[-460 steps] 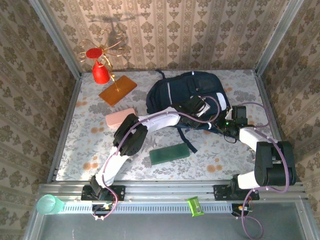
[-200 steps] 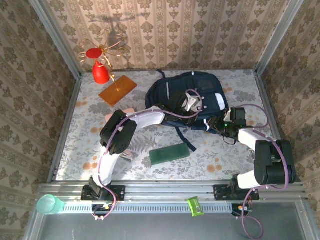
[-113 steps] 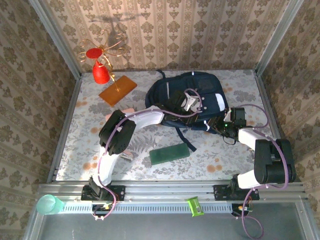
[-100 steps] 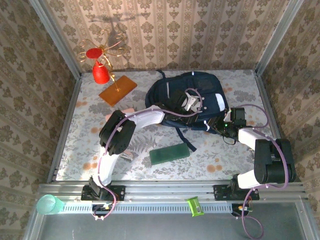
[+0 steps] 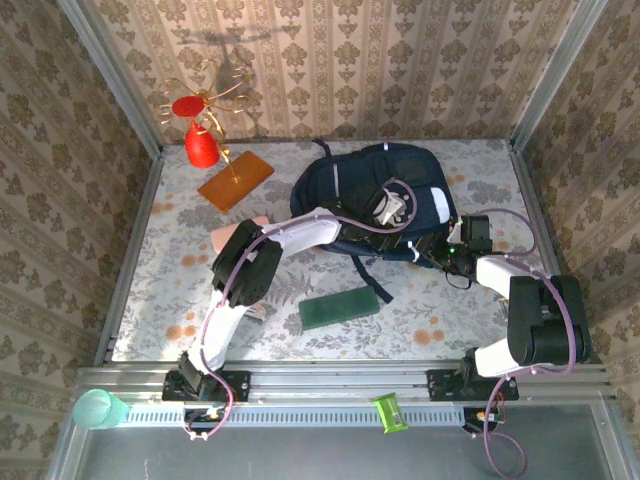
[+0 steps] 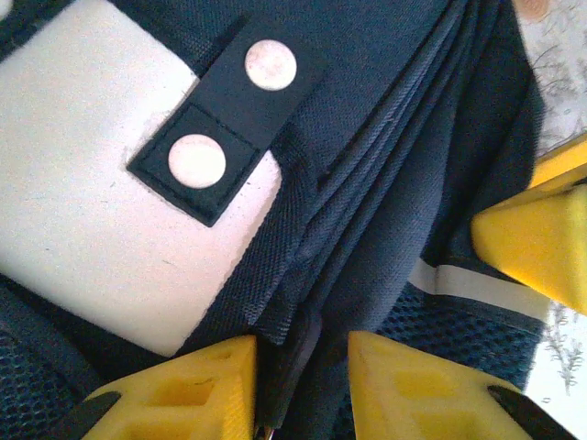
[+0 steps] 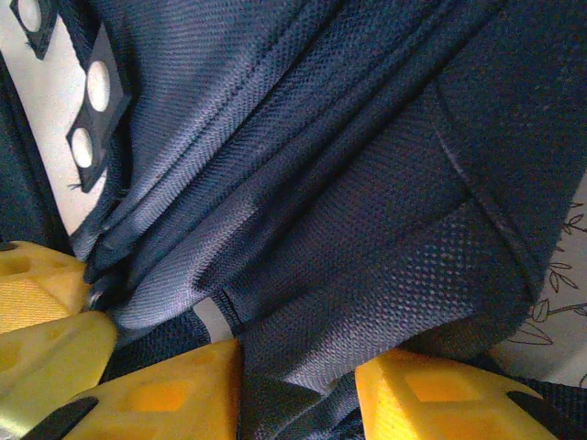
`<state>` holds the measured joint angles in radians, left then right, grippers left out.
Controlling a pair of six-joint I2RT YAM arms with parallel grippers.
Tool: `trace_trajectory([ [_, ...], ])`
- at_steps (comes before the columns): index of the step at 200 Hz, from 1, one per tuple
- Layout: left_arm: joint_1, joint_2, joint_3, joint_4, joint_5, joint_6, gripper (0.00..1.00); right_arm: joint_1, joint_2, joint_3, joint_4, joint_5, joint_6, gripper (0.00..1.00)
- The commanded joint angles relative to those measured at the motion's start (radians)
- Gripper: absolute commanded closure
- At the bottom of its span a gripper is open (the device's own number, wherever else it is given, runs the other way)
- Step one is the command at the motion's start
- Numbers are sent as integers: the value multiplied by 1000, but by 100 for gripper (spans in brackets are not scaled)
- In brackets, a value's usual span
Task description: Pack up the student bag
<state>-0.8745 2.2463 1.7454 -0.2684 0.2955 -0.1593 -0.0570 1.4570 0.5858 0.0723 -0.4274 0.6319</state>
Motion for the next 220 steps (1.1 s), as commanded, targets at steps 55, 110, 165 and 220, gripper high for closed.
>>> trace_trajectory([
  [55, 6, 87, 88, -174, -55, 60, 76, 0, 22, 2, -7, -11, -1, 60],
  [110, 58, -40, -21, 49, 166, -62, 91, 0, 25, 3, -14, -4, -7, 61],
  [165, 87, -79, -77, 130, 229, -95, 87, 0, 37, -7, 3, -4, -5, 61],
  [220, 98, -68, -111, 184, 323, -134, 86, 0, 47, -6, 7, -4, -6, 61],
])
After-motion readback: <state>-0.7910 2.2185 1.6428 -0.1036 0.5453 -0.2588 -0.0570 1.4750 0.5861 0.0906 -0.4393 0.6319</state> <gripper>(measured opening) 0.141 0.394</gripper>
